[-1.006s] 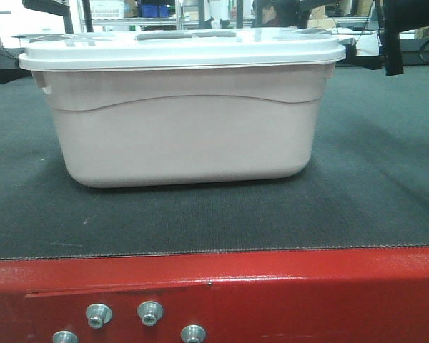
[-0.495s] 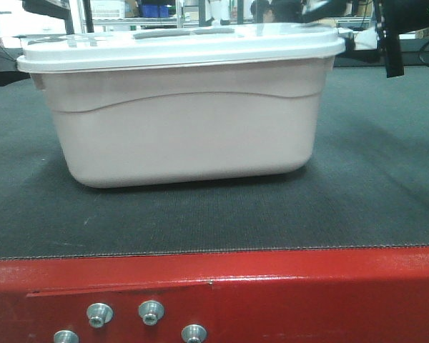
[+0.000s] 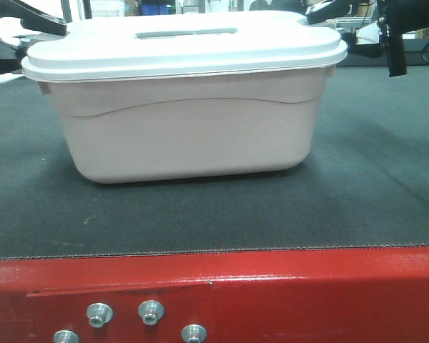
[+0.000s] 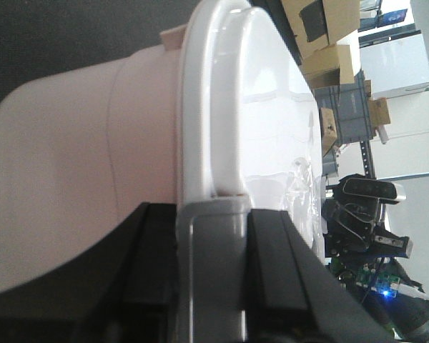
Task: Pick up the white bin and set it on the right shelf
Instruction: 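Lift the bin off the table with both grippers, then hold the bin raised with both grippers while backing away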
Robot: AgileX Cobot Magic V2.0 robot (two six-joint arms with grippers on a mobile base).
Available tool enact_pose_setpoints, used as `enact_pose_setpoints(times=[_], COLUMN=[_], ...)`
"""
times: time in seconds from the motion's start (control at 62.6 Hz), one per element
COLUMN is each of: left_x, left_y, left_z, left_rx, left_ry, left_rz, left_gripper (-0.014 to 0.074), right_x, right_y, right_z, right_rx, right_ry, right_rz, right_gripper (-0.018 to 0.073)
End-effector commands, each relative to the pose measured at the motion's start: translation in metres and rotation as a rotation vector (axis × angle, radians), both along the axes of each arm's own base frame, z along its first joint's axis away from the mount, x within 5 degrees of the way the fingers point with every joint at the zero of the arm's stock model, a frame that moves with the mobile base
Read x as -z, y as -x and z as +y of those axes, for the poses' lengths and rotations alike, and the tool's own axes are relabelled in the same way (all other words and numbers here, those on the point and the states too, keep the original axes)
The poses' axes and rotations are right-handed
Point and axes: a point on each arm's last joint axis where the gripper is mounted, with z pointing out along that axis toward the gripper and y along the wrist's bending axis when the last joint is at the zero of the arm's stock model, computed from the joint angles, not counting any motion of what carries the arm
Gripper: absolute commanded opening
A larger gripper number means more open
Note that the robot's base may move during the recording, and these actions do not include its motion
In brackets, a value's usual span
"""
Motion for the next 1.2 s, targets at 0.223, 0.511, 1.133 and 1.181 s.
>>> enact_pose_setpoints(times=[0.223, 0.511, 1.133, 1.181], left_x=[-0.079, -0.153, -0.248, -0.25], left_y=[0.019, 0.05, 0.168, 0.174], left_z=[-0.011, -0.014, -0.032, -0.033], left_rx=[0.103, 0.134, 0.212, 0.215], left_ry=[0.219, 0.174, -0.122, -0.141], left_rz=[-0.274, -0.508, -0.937, -0.95], left_gripper=[-0.0117, -0.0117, -0.0117, -0.0117], right_x=[-0.071, -0.127, -0.243, -0.247], right_y=[0.018, 0.052, 0.197, 0.207], right_z=[0.008, 0.012, 0.028, 0.029], right_rx=[-0.106, -0.131, -0.213, -0.22], right_ry=[-0.327, -0.281, -0.11, -0.088], right_rz=[-0.3, -0.498, -0.981, -1.004], right_gripper=[0.0089, 0.0089, 0.0089, 0.0089])
